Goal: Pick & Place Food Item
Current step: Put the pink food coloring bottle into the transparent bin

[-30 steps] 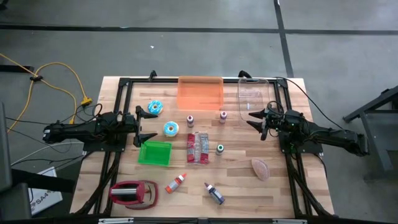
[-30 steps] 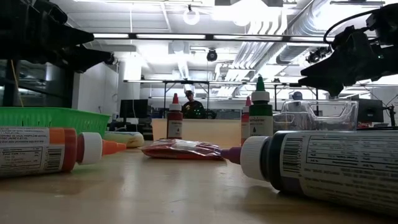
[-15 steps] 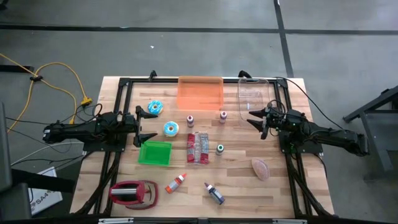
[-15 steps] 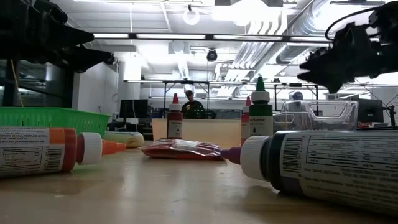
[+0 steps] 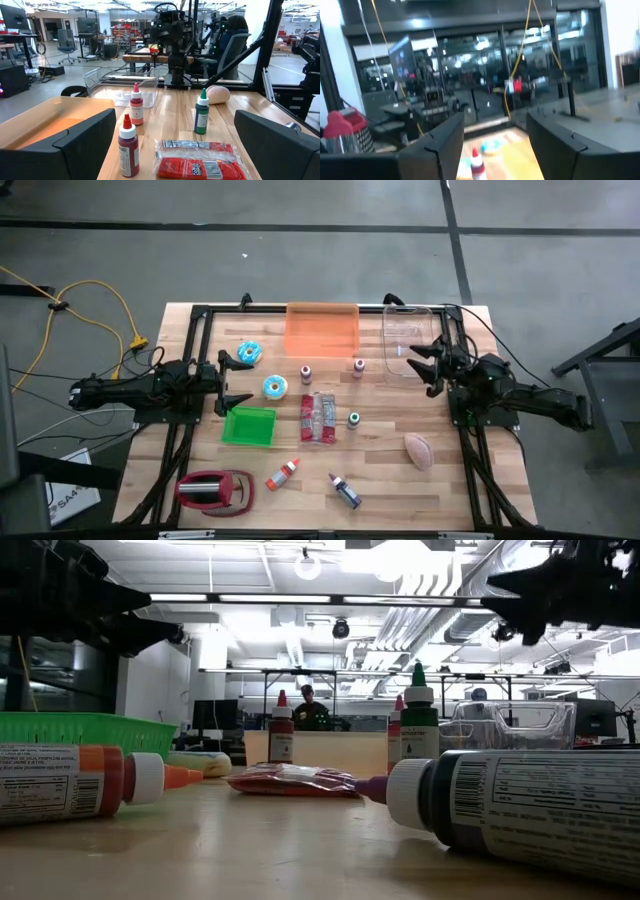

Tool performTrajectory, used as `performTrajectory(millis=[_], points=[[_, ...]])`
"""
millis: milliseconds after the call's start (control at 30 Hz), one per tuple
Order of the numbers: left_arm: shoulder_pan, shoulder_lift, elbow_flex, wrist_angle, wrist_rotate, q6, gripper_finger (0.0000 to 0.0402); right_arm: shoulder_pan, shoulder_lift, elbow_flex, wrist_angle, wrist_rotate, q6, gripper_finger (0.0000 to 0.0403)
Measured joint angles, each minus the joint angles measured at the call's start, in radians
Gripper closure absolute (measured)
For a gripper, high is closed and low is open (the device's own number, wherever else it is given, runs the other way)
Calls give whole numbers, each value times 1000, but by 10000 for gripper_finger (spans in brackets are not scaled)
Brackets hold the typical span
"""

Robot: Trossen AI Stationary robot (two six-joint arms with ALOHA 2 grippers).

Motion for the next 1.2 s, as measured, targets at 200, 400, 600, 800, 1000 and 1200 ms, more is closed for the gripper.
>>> performTrajectory(millis=[200, 400, 600, 800, 1000, 1200], points=[[0, 0, 0, 0, 0, 0, 3, 0, 0, 1, 25, 19, -17, 198], [0, 0, 0, 0, 0, 0, 3, 0, 63, 84, -71, 48, 5, 198], [0, 0, 0, 0, 0, 0, 3, 0, 254, 292, -202, 41, -27, 198], [0, 0, 0, 0, 0, 0, 3, 0, 471, 498, -279, 18, -98, 198], [0, 0, 0, 0, 0, 0, 3, 0, 673, 683, -348, -3, -146, 198], [0, 0, 0, 0, 0, 0, 3, 0, 810, 809, -373, -61, -176, 198]])
